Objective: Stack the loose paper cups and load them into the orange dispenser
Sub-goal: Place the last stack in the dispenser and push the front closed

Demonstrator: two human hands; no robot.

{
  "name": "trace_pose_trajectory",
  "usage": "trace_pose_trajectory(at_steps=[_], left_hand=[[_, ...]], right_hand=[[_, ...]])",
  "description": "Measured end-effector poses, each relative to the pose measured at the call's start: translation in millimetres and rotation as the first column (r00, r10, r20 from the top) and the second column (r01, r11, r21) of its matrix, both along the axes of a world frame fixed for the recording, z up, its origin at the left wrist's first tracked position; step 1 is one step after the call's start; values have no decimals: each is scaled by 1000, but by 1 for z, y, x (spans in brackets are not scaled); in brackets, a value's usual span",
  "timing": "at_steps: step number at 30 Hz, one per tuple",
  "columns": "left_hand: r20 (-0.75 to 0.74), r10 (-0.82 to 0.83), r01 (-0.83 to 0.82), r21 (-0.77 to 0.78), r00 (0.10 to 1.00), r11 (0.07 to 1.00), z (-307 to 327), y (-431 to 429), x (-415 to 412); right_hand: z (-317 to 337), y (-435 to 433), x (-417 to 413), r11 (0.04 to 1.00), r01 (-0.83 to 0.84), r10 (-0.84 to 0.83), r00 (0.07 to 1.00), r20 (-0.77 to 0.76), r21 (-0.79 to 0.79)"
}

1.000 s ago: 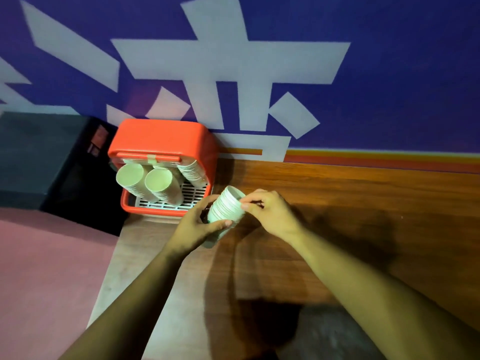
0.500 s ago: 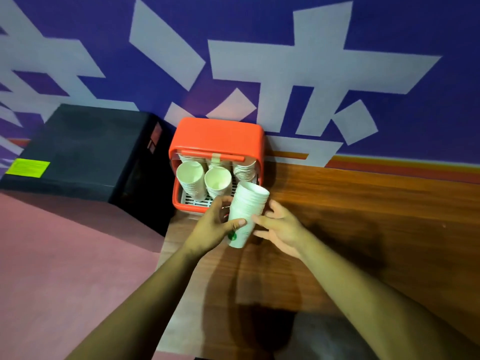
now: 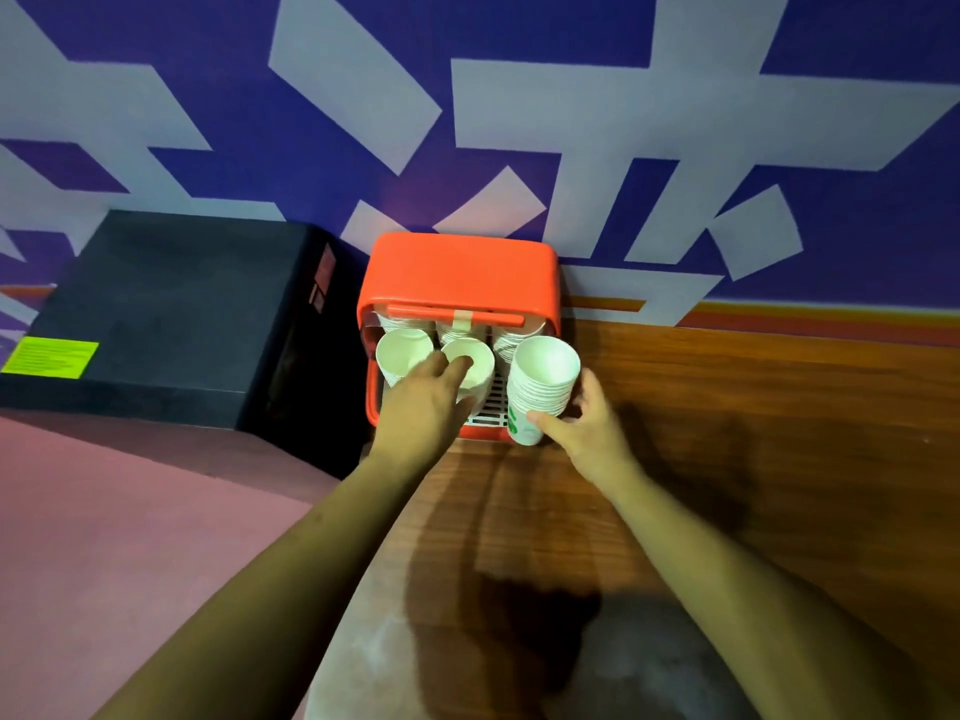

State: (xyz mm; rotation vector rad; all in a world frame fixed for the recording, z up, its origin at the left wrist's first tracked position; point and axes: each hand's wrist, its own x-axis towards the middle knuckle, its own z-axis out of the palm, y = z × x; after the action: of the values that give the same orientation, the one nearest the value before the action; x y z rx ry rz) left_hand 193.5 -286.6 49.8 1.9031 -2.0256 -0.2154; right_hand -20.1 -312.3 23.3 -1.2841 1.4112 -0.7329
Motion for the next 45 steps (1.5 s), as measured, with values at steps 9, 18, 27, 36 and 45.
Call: trace_pose_trajectory(at_steps=[9,18,27,36,45], left_hand=[[-56,81,-66,229,995,971,-28,-9,6],[-76,110,-97,156,991,983,-38,-8,3],[-41,118,-111,139,992,984,-40,-10,0],[-57,125,-117,128,990,985,-41,-11,-4],[-130,164,-163,14,978,987,-42,14,4]], right_hand=[[-28,-11,26,979,-6,-34,981,-193,-202],[-51,-11,24,985,-30,-35,930,-365,-172],[-61,-23,34,985,-8,-67,898,-434,-170],[-62,-25,38,983,-32,-62,871,-488,-183],[-65,-23,37,972,-70,-70,824,-562,-223]])
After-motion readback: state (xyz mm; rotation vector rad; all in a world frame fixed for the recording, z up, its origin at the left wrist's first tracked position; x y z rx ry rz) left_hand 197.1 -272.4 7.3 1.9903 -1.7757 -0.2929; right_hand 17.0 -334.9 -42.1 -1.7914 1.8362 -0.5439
